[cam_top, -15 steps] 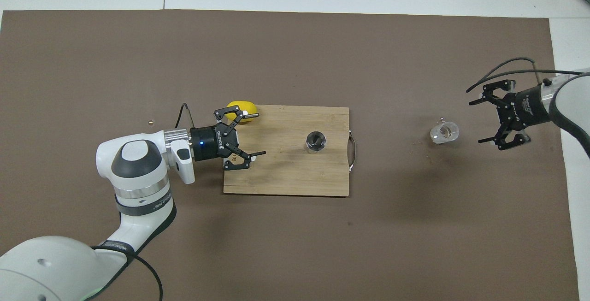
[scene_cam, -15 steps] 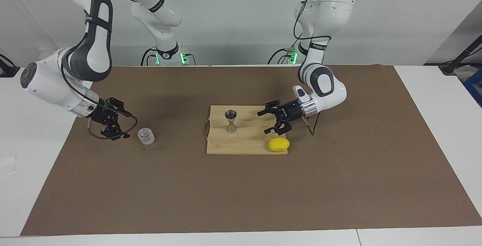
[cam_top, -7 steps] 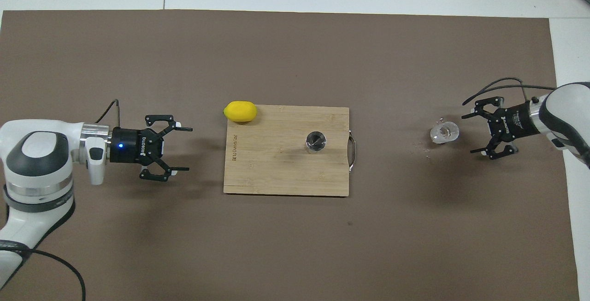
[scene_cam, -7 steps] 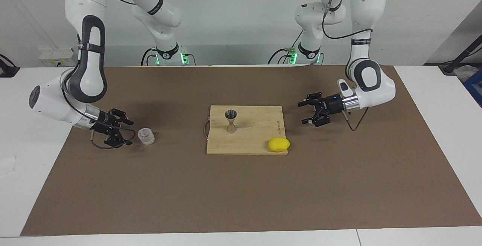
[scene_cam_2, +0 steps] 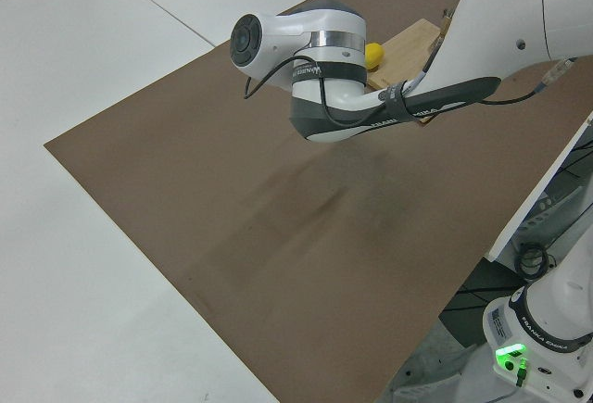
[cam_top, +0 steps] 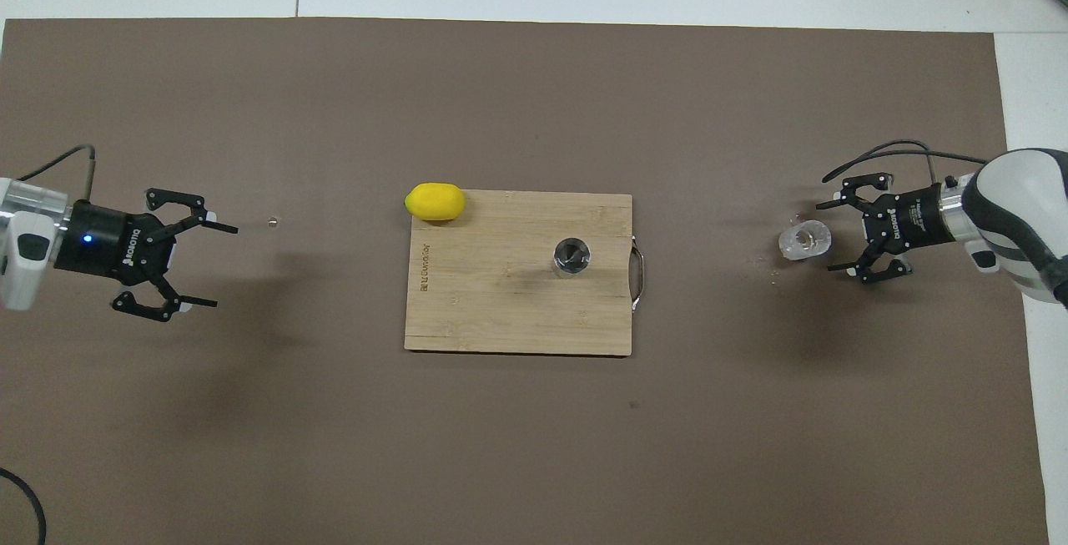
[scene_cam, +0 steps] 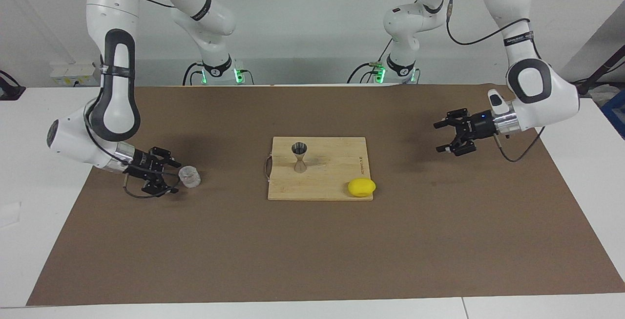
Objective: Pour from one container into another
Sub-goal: 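Grasp the clear glass with the right gripper while the left gripper retracts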
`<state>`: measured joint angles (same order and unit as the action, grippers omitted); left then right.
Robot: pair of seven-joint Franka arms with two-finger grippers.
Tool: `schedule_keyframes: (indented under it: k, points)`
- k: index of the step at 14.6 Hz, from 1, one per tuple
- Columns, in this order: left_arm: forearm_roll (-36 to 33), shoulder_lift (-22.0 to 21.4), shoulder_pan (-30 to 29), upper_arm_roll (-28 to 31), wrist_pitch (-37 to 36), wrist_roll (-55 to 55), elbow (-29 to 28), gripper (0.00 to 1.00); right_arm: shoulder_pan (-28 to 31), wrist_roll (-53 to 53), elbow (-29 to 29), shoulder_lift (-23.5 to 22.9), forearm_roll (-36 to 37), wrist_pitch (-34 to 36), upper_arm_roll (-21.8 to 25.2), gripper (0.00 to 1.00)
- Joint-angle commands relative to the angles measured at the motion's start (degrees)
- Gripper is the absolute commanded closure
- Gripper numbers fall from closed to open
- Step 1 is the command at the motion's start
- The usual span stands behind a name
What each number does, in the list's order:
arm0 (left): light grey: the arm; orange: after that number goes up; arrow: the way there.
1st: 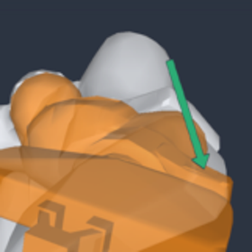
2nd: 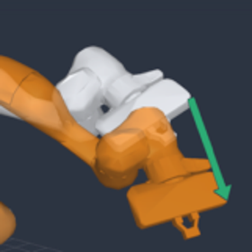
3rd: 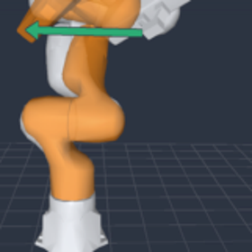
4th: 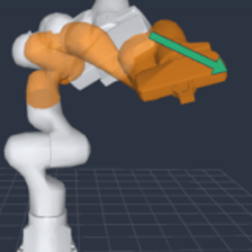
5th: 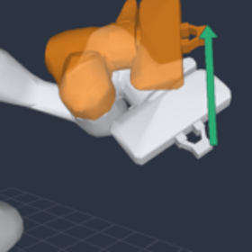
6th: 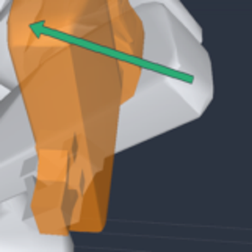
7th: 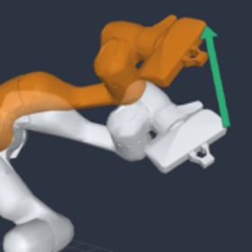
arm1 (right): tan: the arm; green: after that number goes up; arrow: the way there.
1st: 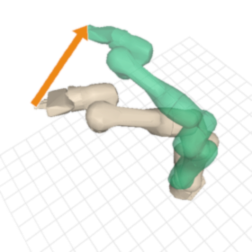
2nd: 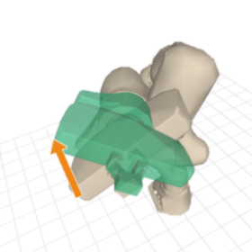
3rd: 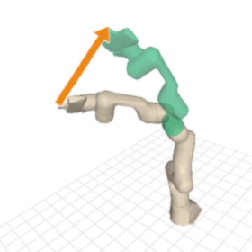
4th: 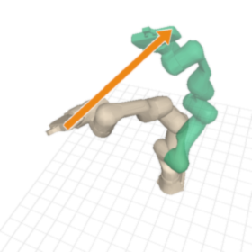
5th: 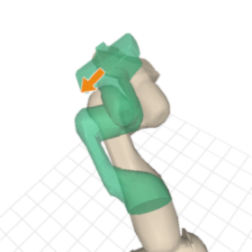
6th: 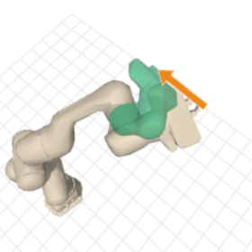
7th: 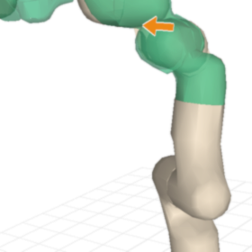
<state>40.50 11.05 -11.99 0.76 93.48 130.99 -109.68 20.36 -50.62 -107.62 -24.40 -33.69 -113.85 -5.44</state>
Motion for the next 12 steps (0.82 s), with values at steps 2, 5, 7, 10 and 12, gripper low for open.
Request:
schedule_keyframes:
  k: [2,5,7,10,12]
  points:
    - [-7.18,0.02,-0.76,-0.58,-2.59,-3.63,6.22,0.0,0.12,3.94,-4.08,1.55,-5.4,-1.98,-0.19,0.04]
    - [-13.5,-0.15,0.38,-0.84,-5.23,-13.7,12.8,0.0,0.12,4.66,-4.8,1.99,-7.09,-1.81,-0.27,0.1]
    - [-15.28,-0.42,0.39,-0.84,-6.9,-20.04,15.54,0.0,0.12,4.74,-4.53,1.9,-7.35,-1.29,-0.36,0.33]
    - [-15.19,-0.94,0.3,-0.84,-8.57,-30.76,16.95,0.0,0.12,4.57,-4.44,1.99,-9.02,-1.11,-0.36,0.71]
    - [-15.37,-0.86,0.3,-0.67,-9.19,-37.18,19.32,0.0,0.12,4.31,-4.36,2.16,-9.02,-0.84,-0.36,1.0]
